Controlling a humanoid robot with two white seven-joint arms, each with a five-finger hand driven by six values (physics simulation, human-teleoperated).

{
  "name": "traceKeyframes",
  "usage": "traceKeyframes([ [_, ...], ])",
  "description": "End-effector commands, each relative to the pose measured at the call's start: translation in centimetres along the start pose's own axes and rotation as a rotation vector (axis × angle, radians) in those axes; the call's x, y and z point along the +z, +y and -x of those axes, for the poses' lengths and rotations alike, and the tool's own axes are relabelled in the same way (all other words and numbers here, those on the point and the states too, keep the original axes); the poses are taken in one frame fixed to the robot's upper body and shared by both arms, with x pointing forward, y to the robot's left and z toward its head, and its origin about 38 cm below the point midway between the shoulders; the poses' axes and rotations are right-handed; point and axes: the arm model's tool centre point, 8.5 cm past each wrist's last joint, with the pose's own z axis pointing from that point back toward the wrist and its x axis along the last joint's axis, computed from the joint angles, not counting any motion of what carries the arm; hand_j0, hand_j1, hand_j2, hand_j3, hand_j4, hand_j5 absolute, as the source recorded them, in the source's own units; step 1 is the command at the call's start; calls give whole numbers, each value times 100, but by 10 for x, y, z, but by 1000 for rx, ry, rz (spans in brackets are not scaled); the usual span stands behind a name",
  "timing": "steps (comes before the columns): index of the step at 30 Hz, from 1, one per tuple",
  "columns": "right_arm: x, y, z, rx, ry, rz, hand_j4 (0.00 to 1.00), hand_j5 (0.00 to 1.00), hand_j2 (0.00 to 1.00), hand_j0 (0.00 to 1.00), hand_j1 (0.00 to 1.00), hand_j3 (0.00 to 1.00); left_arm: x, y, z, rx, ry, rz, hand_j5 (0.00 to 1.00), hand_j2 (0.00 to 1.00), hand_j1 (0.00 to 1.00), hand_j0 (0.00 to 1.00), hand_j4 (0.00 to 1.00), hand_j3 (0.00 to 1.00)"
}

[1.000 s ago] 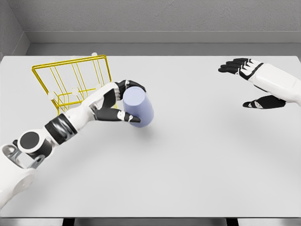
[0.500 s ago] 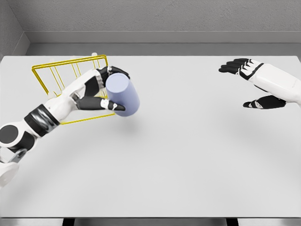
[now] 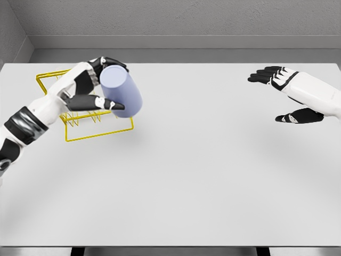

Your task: Place the cup on the cup holder with both arms

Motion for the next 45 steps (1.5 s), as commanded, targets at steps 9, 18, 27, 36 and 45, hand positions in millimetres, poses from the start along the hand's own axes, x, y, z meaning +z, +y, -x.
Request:
traceKeyframes([
  [9,0,-1,0,-6,-3,5,100,100,100,100,100,100,7,18,-5,-7,-2,-41,60,60,60,60,60,60],
  [18,0,-1,0,-6,-3,5,100,100,100,100,100,100,9,31,3,-4,23,-80,60,60,60,60,60,60],
  [27,0,-1,-1,-5,-4,6,100,100,100,100,100,100,8,40,10,3,38,-106,60,60,60,60,60,60],
  [36,0,-1,-1,-5,-4,6,100,100,100,100,100,100,7,33,15,18,44,-95,61,61,61,61,61,61],
  [45,0,-1,-1,-5,-4,6,100,100,100,100,100,100,6,28,20,23,53,-89,82,82,82,82,82,82],
])
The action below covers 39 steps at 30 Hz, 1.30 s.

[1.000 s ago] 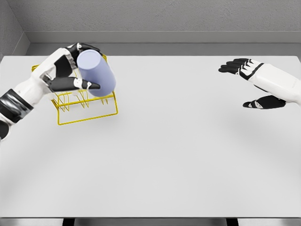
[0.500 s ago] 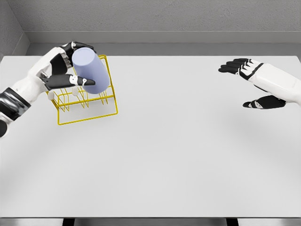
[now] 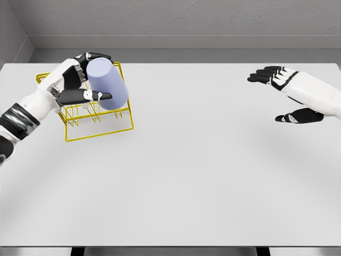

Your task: Place the cup on the cup holder with both arms

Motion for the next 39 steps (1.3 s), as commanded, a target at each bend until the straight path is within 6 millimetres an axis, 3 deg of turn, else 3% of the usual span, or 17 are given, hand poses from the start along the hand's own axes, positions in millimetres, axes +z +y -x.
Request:
traceKeyframes([
  [1,0,-1,0,-5,0,4,100,100,100,100,100,100,0,0,0,1,1,1,84,84,84,84,84,84],
  [3,0,-1,0,-6,-1,4,100,100,100,100,100,100,0,0,0,0,3,1,89,89,89,89,89,89],
  [9,0,-1,0,-6,-1,4,100,100,100,100,100,100,-1,0,-1,-5,1,1,90,90,90,90,90,90],
  [18,0,0,1,-6,1,3,100,100,100,100,100,100,-2,-1,-4,-6,-9,6,78,78,78,78,78,78],
  [23,0,0,0,-7,0,4,100,100,100,100,100,100,0,-6,-19,-29,-44,31,80,80,80,80,80,80],
  [34,0,-1,0,-6,-1,4,100,100,100,100,100,100,61,39,-31,-146,-36,-33,85,85,85,85,85,85],
  [39,0,0,1,-6,1,3,100,100,100,100,100,100,71,45,-30,-152,-25,-57,100,100,100,100,100,100],
])
